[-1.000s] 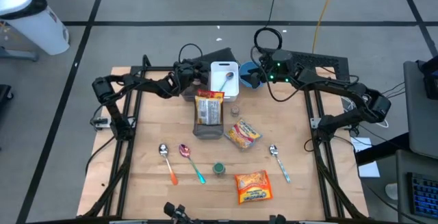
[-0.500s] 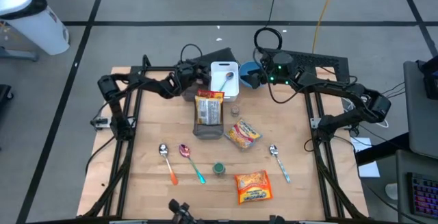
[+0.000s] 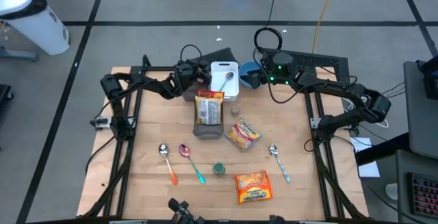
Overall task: Pick & Place Food Item
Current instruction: Put the violet spice bottle into the top black bin, then put the orange spoon into the white bin
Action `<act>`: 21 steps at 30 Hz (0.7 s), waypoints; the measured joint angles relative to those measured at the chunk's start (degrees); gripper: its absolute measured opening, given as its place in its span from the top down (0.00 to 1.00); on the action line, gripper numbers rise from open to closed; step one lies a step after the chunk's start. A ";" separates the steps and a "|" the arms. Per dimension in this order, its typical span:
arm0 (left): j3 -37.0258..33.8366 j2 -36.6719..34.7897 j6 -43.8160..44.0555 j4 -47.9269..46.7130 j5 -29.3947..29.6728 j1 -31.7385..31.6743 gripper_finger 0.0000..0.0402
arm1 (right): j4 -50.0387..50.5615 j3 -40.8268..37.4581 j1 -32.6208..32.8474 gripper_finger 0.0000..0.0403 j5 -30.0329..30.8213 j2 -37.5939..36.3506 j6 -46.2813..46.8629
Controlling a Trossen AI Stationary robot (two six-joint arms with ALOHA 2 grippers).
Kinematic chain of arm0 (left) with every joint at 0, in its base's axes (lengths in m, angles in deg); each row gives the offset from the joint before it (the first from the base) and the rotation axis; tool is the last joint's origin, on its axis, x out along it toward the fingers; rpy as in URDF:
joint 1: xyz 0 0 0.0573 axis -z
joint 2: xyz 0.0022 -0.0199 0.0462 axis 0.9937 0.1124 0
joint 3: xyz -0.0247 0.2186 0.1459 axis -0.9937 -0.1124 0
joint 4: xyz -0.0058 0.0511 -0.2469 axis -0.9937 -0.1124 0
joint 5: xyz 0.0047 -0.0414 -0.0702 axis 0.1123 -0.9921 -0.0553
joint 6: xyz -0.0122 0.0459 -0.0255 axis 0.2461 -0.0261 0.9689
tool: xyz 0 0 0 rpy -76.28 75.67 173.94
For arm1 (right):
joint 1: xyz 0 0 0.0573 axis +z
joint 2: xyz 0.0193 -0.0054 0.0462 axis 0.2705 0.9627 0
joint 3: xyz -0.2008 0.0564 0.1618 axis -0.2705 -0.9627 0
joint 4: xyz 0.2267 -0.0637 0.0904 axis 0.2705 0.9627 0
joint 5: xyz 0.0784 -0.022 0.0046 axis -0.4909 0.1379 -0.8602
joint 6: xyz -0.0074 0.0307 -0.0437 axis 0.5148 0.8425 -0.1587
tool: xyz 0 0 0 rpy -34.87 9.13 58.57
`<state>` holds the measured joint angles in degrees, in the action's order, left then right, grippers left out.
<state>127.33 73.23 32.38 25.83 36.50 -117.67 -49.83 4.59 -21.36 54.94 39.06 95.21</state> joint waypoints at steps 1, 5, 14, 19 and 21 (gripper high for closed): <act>0.00 0.00 -0.15 0.01 0.00 0.00 0.47 | 0.01 0.00 0.00 0.17 0.01 0.00 -0.02; 0.00 0.00 -0.02 0.00 -0.02 -0.22 0.42 | 0.01 0.00 0.00 0.17 0.09 -0.01 -0.11; 0.00 -0.02 0.57 0.15 -0.46 -0.48 0.39 | 0.00 0.00 0.00 0.17 0.09 -0.02 -0.05; 0.00 -0.02 0.81 0.87 -0.53 -0.48 0.40 | 0.02 0.00 0.00 0.17 0.09 -0.02 0.06; 0.00 -0.02 0.08 2.94 -1.84 -0.48 0.39 | 0.01 0.00 0.00 0.17 0.09 -0.03 0.07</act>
<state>127.33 73.20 32.46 28.78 34.66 -118.15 -49.82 4.59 -21.36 55.03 39.03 95.28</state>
